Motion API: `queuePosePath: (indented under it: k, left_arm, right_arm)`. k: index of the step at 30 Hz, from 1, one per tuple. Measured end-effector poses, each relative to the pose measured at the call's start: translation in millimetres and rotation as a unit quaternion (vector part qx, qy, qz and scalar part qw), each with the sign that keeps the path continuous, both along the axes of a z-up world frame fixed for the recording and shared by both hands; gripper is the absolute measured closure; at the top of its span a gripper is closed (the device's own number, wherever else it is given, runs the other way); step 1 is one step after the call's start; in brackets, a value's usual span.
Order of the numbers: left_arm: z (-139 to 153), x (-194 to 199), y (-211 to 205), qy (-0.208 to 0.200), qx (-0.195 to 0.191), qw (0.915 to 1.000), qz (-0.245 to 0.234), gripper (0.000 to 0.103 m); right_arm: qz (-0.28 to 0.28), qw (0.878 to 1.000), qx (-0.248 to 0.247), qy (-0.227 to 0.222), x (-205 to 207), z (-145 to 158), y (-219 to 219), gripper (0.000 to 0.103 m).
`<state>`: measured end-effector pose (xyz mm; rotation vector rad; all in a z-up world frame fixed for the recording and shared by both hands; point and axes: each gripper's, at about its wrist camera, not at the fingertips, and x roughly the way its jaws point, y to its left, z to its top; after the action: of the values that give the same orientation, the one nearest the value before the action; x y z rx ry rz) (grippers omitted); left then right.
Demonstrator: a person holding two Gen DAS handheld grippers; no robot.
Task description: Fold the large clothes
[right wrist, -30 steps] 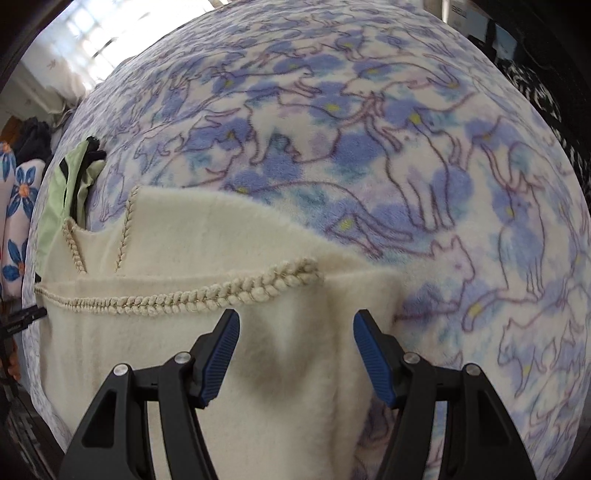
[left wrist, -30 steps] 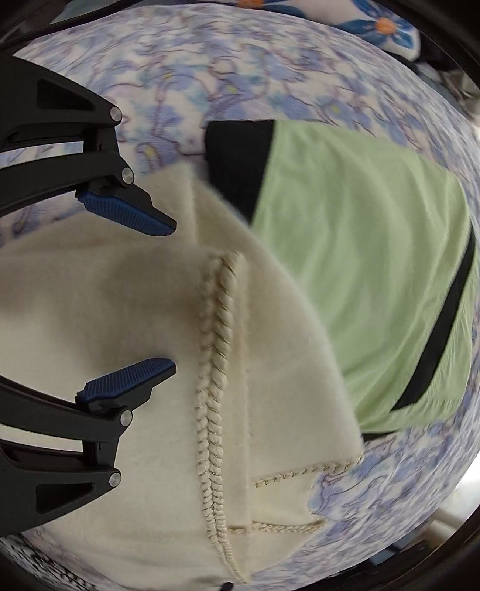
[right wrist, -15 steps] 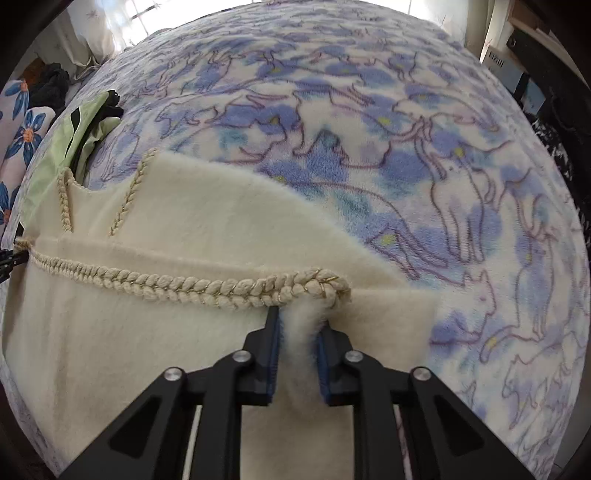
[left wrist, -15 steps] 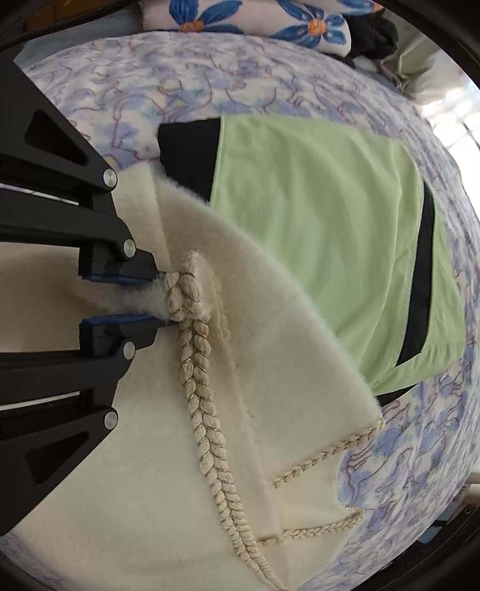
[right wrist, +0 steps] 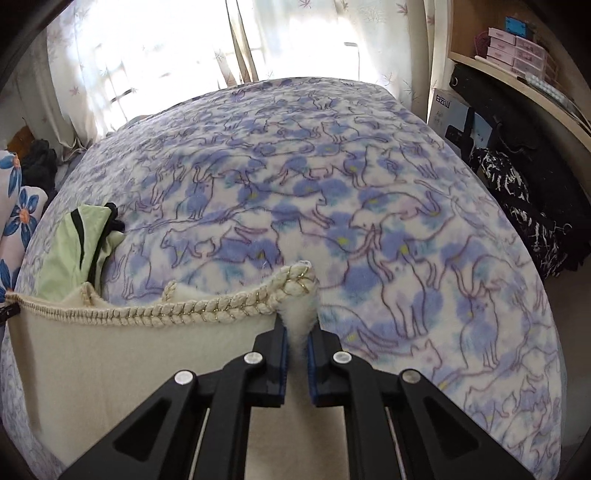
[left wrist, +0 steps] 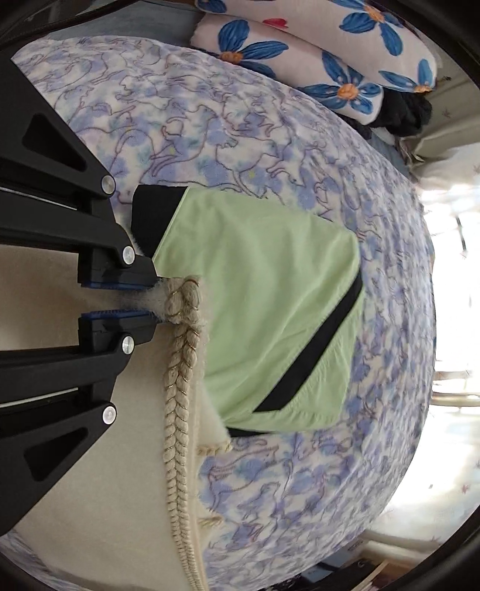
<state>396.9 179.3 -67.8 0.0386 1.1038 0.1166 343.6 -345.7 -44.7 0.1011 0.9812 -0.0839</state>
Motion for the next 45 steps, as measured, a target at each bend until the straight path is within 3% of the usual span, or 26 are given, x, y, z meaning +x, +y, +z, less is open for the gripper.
queuePosePath:
  k: [4,8,12,16,17,19,21,24,27,31,36,40,43,45]
  left_arm:
    - [-42,16,7,0.021,-0.011,0.9991,0.036,0.097]
    - [-79,24,3,0.027,0.006,0.9983,0.051,0.096]
    - [-86,27,-8,0.022,0.044,0.9977,0.046,0.089]
    - [-73,18,-11,0.027,0.072,0.9964,0.036,0.055]
    - [-65,12,-9,0.020,0.065,0.9968,0.042,0.049]
    - [-49,-3,-7,0.002,0.045,0.9976,0.053,0.048]
    - [-36,-21,-9,-0.010,0.022,0.9981,0.057,0.048]
    - [-28,-59,-27,-0.023,-0.020,0.9974,0.066,0.048]
    - [-36,-98,-52,-0.018,-0.054,0.9955,0.076,0.048]
    - [-59,-134,-84,-0.006,-0.097,0.9914,0.087,0.048]
    - [-87,-150,-115,-0.021,-0.059,0.9959,0.066,0.046]
    - [-88,-132,-113,-0.043,-0.021,0.9984,0.029,0.029]
    - [-89,-106,-93,-0.055,0.008,0.9979,0.033,0.028]
    - [-91,-87,-70,-0.055,0.013,0.9972,0.049,0.028]
  right_arm:
    - [-0.015,0.999,-0.007,0.032,24,-43,5,0.096]
    - [-0.036,0.996,-0.014,0.079,35,-93,5,0.095]
    - [-0.048,0.996,-0.003,0.080,35,-100,3,0.090]
    - [-0.048,0.994,0.024,0.091,30,-82,-7,0.088]
    - [-0.053,0.995,0.029,0.081,23,-70,-10,0.088]
    - [-0.060,0.996,0.040,0.055,7,-53,-13,0.088]
    - [-0.066,0.996,0.056,0.035,-13,-40,-11,0.080]
    - [-0.064,0.993,0.101,0.022,-45,-36,3,0.078]
    - [-0.027,0.988,0.145,0.039,-70,-46,39,0.078]
    - [0.036,0.992,0.113,0.031,-97,-50,104,0.078]
    - [0.080,0.989,0.118,0.030,-97,-72,143,0.078]
    - [0.097,0.990,0.103,0.000,-74,-81,135,0.081]
    - [0.070,0.995,0.064,-0.005,-50,-84,113,0.078]
    - [0.015,0.999,0.032,0.000,-32,-90,82,0.079]
